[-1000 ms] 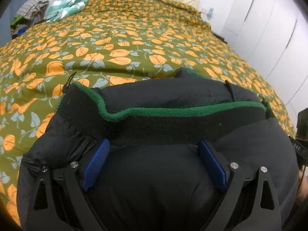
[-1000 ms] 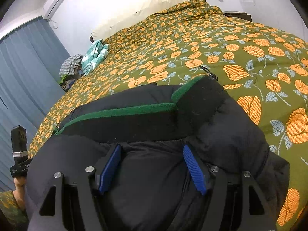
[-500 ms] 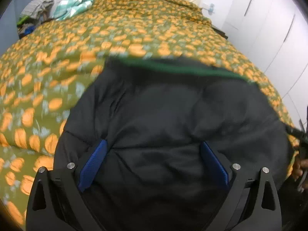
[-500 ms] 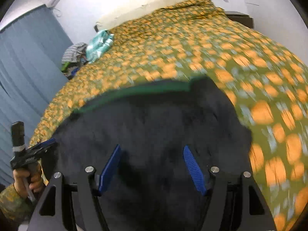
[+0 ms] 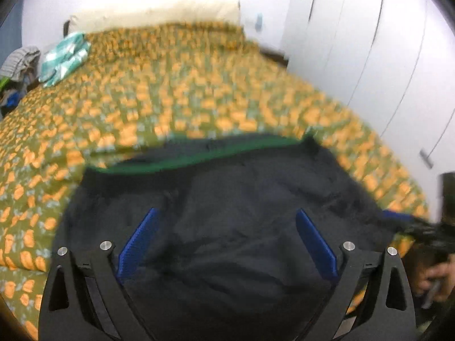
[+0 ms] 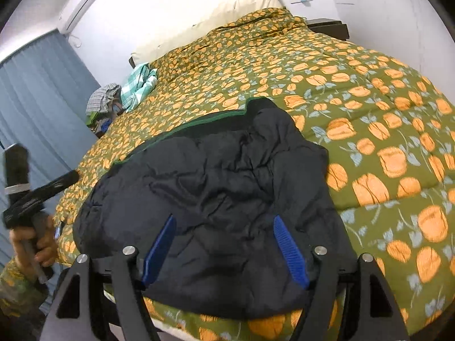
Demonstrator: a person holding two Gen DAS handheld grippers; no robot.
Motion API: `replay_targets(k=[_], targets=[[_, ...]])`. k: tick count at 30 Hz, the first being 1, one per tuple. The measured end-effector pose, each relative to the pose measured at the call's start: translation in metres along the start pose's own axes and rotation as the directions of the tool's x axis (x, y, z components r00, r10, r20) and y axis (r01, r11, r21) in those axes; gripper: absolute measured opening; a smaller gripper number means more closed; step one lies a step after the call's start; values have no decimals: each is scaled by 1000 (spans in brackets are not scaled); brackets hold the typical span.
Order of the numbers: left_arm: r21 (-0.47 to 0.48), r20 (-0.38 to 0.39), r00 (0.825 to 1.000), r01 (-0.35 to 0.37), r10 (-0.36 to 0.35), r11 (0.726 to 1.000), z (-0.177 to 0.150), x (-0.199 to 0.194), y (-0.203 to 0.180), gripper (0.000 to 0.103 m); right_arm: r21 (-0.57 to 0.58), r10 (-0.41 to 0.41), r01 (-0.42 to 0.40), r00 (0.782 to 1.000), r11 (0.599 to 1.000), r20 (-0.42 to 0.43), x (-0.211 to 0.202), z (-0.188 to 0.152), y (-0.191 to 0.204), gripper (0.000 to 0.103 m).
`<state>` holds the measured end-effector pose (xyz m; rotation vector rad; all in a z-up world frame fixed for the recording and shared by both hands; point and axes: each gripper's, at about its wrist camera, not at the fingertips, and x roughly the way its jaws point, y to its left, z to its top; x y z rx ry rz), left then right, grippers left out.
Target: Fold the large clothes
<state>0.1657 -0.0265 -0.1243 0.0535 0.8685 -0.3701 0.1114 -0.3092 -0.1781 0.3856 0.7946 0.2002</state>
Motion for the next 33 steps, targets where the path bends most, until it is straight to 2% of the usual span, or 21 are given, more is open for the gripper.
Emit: replay_targets(k=[2,3,6,8,11,13,15,18,21,23,25,26,28,30,31,33], targets=[[54,-109,993,-30,36,998,-20,32,-10,96,8,-5,5,1000,1000,-1,-5,-4,-4,73],[81,-120,991,-44,53,996,-37,44,-14,96,16,-4,4,1000,1000,-8,-8,-6,-7,73],[43,-86,995,-47,50,998,-62,40,-11,96,37,-18,20,999,999,-38,-15,-15,-19,73],[25,-87,996,-32,34,999,-66,27,-9,96,47,-36,39,997,998,-62,-16,-21,-28,73],[48,-101,995,-10,15,999,-64,3,-12,96,81,-34,40,996,996,-78,-16,-22,-44,74],[53,-72,997,6,-2,999,-61,-14,-16,96,121,-65,76,994,990,-92,-16,-18,-52,86],[50,-33,999,36,-35,998,-60,-26,-19,96,177,-70,86,993,980,-98,-18,-17,-61,89],[100,8,996,87,-88,991,-62,-28,-32,96,272,-15,53,990,961,-142,-11,-23,-73,90],[178,-68,988,152,-142,972,-74,-6,-56,96,356,109,-47,982,933,-157,9,-32,-76,92],[205,-106,986,151,-131,967,-83,11,-66,100,407,146,-73,978,911,-151,26,-35,-78,92],[187,-120,983,158,-137,970,-85,22,-66,103,445,218,-152,971,883,-101,40,-34,-76,92],[177,-122,982,164,-143,971,-82,22,-65,103,453,229,-166,969,876,-87,48,-31,-74,93],[174,-133,979,177,-155,969,-80,22,-63,102,443,244,-192,968,876,-64,58,-24,-69,87],[177,-147,976,184,-159,967,-76,19,-59,102,428,236,-200,971,881,-32,52,-10,-56,33],[168,-155,974,193,-168,967,-73,16,-54,101,397,237,-217,971,892,-3,43,-2,-45,33],[96,-175,958,245,-226,965,-61,3,-40,97,217,191,-197,980,956,50,15,19,-3,32]])
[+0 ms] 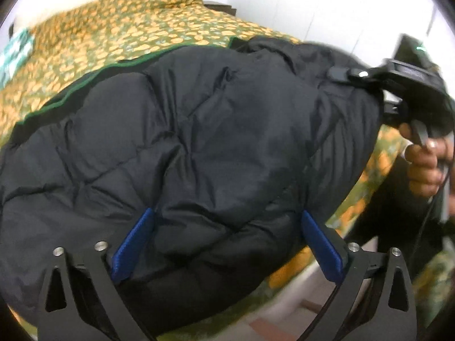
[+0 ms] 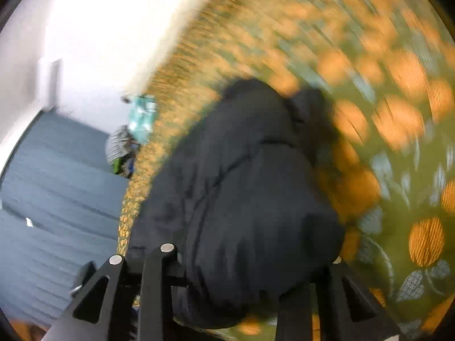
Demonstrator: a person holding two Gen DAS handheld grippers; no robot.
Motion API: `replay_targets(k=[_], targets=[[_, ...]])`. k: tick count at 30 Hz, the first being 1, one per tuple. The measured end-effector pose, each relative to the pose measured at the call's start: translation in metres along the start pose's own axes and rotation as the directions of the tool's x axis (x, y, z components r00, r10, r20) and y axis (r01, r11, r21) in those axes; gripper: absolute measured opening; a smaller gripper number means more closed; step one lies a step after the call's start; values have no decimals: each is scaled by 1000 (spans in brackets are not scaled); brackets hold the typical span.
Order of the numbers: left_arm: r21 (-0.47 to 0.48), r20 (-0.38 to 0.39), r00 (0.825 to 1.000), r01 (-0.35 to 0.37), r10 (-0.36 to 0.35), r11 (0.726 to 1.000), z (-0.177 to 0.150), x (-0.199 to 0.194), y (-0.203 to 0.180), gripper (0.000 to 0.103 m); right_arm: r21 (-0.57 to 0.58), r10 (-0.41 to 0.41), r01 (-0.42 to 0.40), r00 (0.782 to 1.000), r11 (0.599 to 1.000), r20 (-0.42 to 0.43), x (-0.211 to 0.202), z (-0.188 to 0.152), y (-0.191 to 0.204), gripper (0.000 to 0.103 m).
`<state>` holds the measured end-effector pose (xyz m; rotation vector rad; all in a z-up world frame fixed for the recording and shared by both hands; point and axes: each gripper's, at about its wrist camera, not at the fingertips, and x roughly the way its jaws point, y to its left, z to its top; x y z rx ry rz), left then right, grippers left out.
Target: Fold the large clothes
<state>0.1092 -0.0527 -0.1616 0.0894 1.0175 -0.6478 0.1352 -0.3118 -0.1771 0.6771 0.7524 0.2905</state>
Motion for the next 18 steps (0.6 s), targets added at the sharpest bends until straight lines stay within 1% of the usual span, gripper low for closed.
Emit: replay_targets(k=[1,2,3,4,6,8,9,11,12,13,14,15,16,18], targets=[[-29,4,1000,28,-28,999,4,-8,6,93,-70,-5,7,1000,998,18,-5,1,20,32],[-72,20,998,66,-65,995,12,-22,15,93,-149,-5,10,999,989,35,-11,3,43,32],[-108,48,995,94,-89,990,24,-42,28,93,-236,-6,17,999,972,49,-14,2,69,32],[-123,72,993,103,-95,987,36,-58,36,93,-302,-8,24,998,953,56,-15,1,88,32],[-112,135,985,126,-110,986,72,-99,49,96,-468,-5,34,998,883,63,-11,-8,135,32],[-71,160,979,140,-127,988,100,-122,51,98,-601,2,36,998,798,63,-5,-21,172,32],[-31,162,976,156,-149,987,118,-133,47,99,-651,5,35,998,759,60,-1,-28,187,32],[36,122,970,207,-210,978,145,-139,37,100,-745,15,24,999,666,45,11,-48,217,32],[71,75,966,242,-247,968,158,-138,29,100,-775,15,23,999,632,42,14,-54,227,32],[108,24,967,251,-254,962,169,-134,20,100,-802,15,18,999,596,34,20,-62,237,32],[148,-10,974,225,-226,963,176,-130,8,100,-829,18,9,1000,559,23,24,-70,246,32],[184,-24,981,192,-191,964,180,-128,2,100,-846,19,4,1000,533,17,25,-77,251,32],[249,-41,992,128,-122,960,187,-124,-10,100,-867,19,1,1000,499,12,26,-84,256,32],[324,-70,997,60,-39,944,194,-116,-23,100,-902,15,0,1000,431,7,30,-98,265,32]])
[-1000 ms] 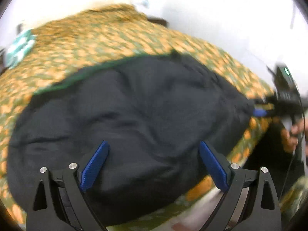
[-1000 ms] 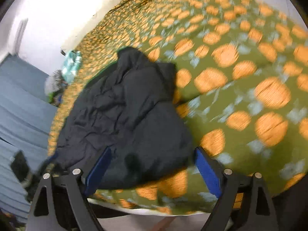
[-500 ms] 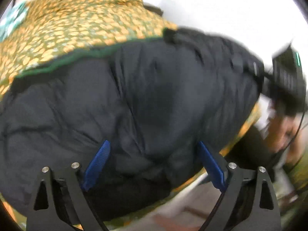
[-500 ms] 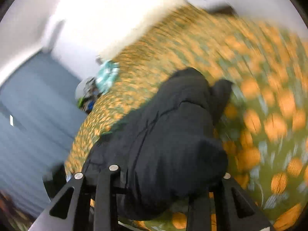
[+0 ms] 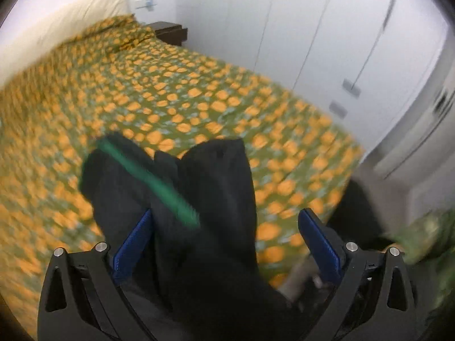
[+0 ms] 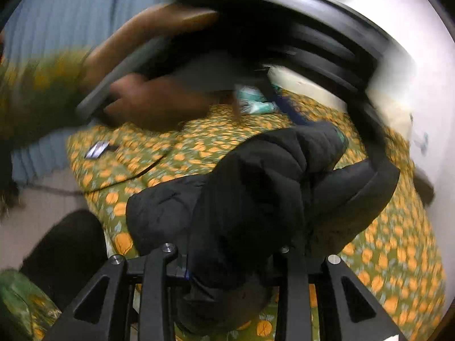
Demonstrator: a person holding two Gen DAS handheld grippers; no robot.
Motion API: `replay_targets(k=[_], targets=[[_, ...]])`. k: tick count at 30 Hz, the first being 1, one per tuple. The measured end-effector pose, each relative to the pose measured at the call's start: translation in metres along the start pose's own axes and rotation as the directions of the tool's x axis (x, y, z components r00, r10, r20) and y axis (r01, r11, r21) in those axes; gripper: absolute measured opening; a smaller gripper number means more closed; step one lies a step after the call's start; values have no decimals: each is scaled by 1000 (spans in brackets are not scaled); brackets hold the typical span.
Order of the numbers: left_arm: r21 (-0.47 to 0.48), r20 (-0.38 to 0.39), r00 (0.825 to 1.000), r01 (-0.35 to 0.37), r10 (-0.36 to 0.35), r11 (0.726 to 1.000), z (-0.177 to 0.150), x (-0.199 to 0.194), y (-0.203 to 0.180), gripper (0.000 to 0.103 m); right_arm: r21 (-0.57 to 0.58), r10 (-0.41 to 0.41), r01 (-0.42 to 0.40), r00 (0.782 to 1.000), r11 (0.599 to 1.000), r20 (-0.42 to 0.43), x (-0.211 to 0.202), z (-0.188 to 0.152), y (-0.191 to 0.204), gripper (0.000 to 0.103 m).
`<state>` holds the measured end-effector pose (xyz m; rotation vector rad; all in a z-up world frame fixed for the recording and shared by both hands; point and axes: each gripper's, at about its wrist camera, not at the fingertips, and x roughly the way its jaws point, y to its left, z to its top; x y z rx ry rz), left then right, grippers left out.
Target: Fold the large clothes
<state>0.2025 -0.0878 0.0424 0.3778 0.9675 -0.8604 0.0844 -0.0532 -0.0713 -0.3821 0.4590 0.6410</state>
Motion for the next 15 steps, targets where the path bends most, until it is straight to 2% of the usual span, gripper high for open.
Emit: replay_targets(k=[2,3,5,6,7,10,11,12,13,15], targets=[[54,-72,996,-41,44,998,7,17,-11,100,-64,-3,3,1000,998,-1,3,-1,13,32],[83,-116,989,-81,90,993,11,29,-15,99,-88,0,0,1000,996,-1,4,-2,17,32],[110,-183,966,-164,182,980,10,55,-14,63,-111,2,-2,1000,994,4,2,-5,20,32],[88,-217,960,-159,174,983,9,63,-9,29,-111,5,-4,1000,994,6,0,-7,22,32],[45,-235,961,-140,146,989,2,63,-1,21,-105,2,-1,1000,994,6,-3,-7,24,32],[-37,-189,972,-146,137,989,-9,58,17,14,-50,15,-15,1000,999,-1,-8,-12,16,35],[-69,-170,976,-151,137,986,-15,51,25,14,-23,39,-39,999,999,-4,-10,-12,12,43],[-99,-150,980,-148,132,984,-21,43,38,14,5,78,-78,997,997,-9,-13,-12,10,62],[-121,-135,983,-142,125,982,-26,37,49,14,42,122,-122,992,992,1,-18,-11,8,69],[-173,-117,984,-155,136,973,-45,26,76,14,121,203,-205,979,971,34,-27,-8,-1,72]])
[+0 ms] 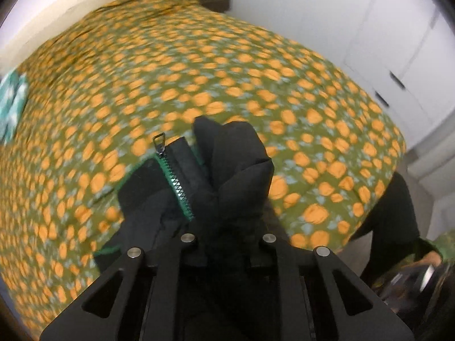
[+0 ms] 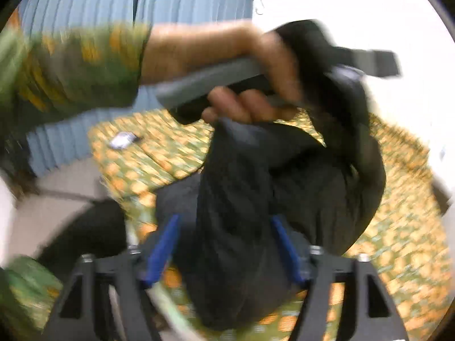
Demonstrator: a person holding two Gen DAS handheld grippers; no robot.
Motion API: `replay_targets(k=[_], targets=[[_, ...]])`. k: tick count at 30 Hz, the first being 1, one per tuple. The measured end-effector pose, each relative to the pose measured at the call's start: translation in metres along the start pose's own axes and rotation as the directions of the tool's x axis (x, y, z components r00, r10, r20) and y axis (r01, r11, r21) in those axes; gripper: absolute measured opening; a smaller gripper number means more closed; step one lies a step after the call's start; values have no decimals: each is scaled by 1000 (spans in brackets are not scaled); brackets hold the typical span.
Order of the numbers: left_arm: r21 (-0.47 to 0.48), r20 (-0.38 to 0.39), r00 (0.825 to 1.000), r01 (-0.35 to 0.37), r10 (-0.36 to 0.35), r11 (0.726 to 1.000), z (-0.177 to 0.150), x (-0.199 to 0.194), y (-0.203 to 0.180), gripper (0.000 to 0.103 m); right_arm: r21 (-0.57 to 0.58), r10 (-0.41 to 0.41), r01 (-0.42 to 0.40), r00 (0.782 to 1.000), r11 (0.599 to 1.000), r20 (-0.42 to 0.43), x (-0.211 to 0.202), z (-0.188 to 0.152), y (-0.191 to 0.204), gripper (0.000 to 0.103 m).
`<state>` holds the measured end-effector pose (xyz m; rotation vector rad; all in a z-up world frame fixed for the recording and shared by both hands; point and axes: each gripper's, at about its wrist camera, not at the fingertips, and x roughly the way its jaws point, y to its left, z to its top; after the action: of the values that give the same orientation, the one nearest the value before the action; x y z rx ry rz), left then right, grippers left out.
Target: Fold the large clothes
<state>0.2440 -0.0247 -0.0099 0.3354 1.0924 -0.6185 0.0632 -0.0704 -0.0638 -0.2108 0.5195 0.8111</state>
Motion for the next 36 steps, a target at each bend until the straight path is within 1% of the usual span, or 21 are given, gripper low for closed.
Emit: replay_targets(k=[1,2,4,5,6,7,8,9,12,13,14,17,19,21,23,26,28,29,32,35,36], targets=[[-30,6,1000,-12,12,999,-10,-1,17,14,51,40,-40,999,998,10,-4,2,-5,72],[-58,6,1000,-22,23,998,-19,1,30,14,98,60,-62,998,993,25,-8,6,-11,72],[-137,-4,999,-38,37,990,-49,5,65,16,176,54,-63,997,982,56,-8,13,-26,72],[-166,-5,999,-37,37,985,-57,6,76,16,202,43,-53,998,978,54,-3,16,-32,72],[-216,0,999,-33,34,976,-74,7,94,17,221,35,-43,998,974,42,6,21,-38,69],[-241,7,999,-29,32,970,-82,7,101,18,222,34,-41,999,974,35,14,24,-41,64],[-278,23,999,-21,29,960,-95,7,113,18,212,36,-40,999,976,23,27,28,-40,50],[-300,34,999,-15,26,954,-103,6,119,19,201,46,-46,999,979,2,38,31,-38,45],[-366,61,998,7,16,931,-124,10,138,23,142,75,-64,994,988,-76,93,28,-14,45],[-380,65,998,9,16,925,-129,14,144,24,128,89,-74,989,989,-117,113,23,-6,45],[-405,67,998,7,21,914,-137,19,151,25,130,101,-80,982,988,-158,133,16,-1,45],[-449,61,998,3,28,893,-157,37,166,30,195,135,-94,968,976,-210,173,-1,-1,44],[-482,67,998,18,17,876,-170,47,174,32,225,152,-100,962,969,-226,190,-10,-2,43],[-534,99,995,71,-22,843,-183,59,185,32,249,163,-101,956,963,-243,202,-18,-4,43],[-568,126,991,108,-43,816,-193,68,193,32,238,150,-88,954,967,-259,212,-23,-5,43],[-594,153,987,128,-45,795,-201,82,197,32,248,149,-79,949,966,-277,225,-30,-6,42],[-618,164,985,144,-53,772,-204,92,200,33,244,147,-75,946,967,-288,230,-33,-9,42],[-623,163,985,145,-54,769,-205,93,200,33,239,144,-73,945,968,-293,231,-31,-8,42],[-611,132,990,117,-45,783,-199,91,197,33,222,136,-66,938,973,-318,229,-25,-7,42],[-573,102,994,90,-38,814,-190,79,193,33,263,139,-52,935,963,-326,216,-3,-10,42],[-561,97,995,84,-36,824,-189,76,193,33,292,146,-58,945,955,-292,206,7,-12,42]])
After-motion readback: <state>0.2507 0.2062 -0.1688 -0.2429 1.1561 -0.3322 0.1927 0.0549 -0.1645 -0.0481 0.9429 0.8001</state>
